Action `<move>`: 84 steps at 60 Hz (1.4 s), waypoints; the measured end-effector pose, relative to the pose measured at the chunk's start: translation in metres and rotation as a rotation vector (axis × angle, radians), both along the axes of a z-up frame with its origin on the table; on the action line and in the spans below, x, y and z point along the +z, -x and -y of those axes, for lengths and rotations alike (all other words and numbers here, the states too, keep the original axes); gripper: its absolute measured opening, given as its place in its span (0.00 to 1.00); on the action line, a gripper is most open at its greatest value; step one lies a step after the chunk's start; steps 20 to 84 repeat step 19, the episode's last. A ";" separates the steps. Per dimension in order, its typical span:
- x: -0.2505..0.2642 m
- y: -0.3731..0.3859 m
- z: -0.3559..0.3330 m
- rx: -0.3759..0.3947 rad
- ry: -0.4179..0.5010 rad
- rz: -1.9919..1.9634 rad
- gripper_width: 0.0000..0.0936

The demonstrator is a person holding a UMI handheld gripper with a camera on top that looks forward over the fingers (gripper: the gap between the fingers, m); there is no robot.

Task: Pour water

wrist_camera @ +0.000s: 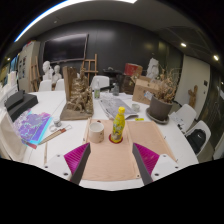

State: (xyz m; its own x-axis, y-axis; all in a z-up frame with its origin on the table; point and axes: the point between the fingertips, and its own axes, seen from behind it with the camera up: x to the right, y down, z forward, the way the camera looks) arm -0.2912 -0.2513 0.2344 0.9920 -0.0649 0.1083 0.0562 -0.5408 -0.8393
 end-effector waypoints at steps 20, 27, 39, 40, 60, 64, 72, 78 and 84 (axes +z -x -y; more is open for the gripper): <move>0.011 0.007 0.008 0.015 -0.013 0.036 0.92; 0.011 0.007 0.008 0.015 -0.013 0.036 0.92; 0.011 0.007 0.008 0.015 -0.013 0.036 0.92; 0.011 0.007 0.008 0.015 -0.013 0.036 0.92; 0.011 0.007 0.008 0.015 -0.013 0.036 0.92; 0.011 0.007 0.008 0.015 -0.013 0.036 0.92; 0.011 0.007 0.008 0.015 -0.013 0.036 0.92; 0.011 0.007 0.008 0.015 -0.013 0.036 0.92; 0.011 0.007 0.008 0.015 -0.013 0.036 0.92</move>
